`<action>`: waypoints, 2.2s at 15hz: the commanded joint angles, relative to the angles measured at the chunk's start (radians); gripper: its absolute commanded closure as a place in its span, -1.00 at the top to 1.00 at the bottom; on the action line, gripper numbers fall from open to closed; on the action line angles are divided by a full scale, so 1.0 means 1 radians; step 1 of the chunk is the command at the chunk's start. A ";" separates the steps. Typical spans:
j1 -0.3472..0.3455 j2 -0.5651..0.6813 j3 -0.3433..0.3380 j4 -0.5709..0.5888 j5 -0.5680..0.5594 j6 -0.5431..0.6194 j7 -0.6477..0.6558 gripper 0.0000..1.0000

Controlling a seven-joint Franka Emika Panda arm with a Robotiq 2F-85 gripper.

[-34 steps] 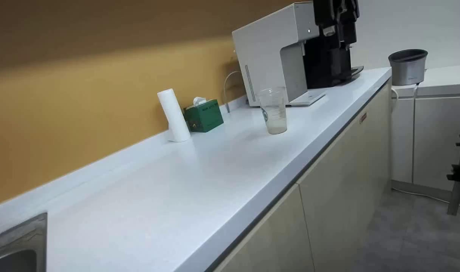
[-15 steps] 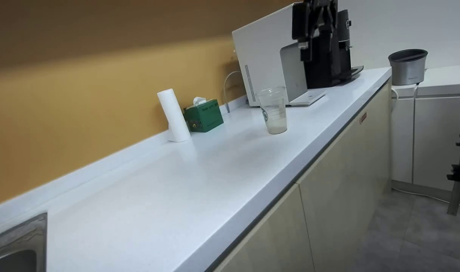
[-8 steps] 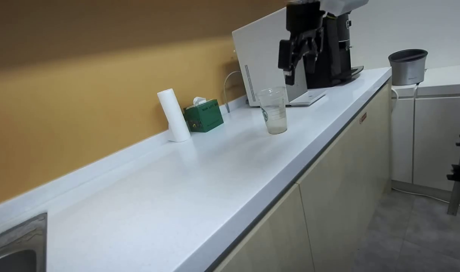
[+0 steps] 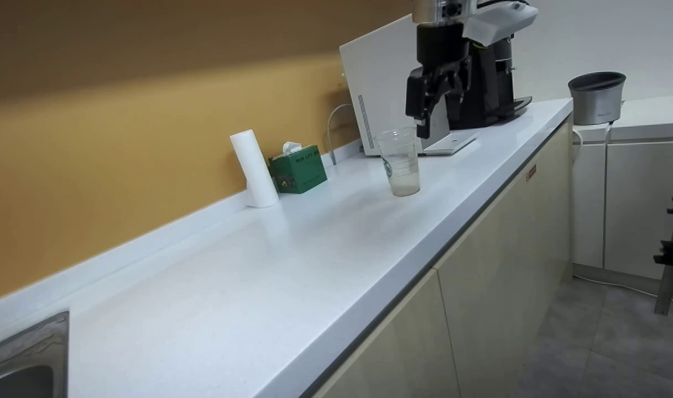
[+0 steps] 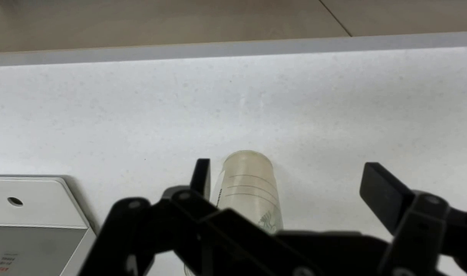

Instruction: Put the cup on the coffee maker

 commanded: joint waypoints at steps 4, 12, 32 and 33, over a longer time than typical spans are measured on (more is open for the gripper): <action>-0.141 0.071 0.105 -0.051 -0.148 0.370 0.332 1.00; -0.700 -0.013 0.580 -0.102 -0.425 0.558 0.764 1.00; -1.748 -0.271 1.770 0.035 -0.139 0.881 0.905 1.00; -1.776 -0.283 1.832 0.041 0.023 0.894 0.781 1.00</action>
